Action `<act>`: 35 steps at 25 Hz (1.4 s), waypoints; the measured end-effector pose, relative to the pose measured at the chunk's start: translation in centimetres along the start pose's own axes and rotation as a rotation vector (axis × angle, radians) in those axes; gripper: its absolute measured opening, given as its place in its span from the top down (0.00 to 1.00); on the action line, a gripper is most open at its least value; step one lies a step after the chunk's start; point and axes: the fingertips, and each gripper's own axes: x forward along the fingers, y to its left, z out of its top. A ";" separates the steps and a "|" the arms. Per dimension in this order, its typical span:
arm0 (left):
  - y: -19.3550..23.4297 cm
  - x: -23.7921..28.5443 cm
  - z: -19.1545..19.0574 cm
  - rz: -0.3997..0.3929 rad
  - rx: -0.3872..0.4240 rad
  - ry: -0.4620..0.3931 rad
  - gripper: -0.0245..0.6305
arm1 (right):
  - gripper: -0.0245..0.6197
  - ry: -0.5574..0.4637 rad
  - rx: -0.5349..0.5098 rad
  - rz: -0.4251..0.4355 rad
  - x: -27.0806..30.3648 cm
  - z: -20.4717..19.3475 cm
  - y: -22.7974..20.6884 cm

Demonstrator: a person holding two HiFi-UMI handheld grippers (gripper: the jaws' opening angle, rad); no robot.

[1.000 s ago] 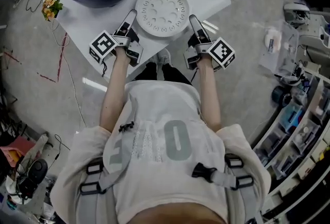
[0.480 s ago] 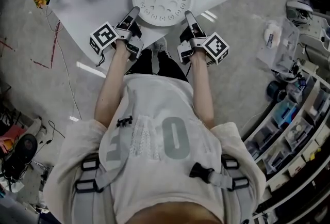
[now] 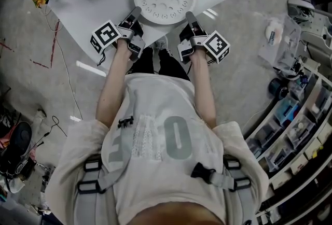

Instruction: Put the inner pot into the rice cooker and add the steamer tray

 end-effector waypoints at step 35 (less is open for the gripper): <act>-26.2 -2.0 7.9 -0.445 0.469 -0.183 0.91 | 0.93 -0.172 -0.388 0.460 -1.3 9.6 25.5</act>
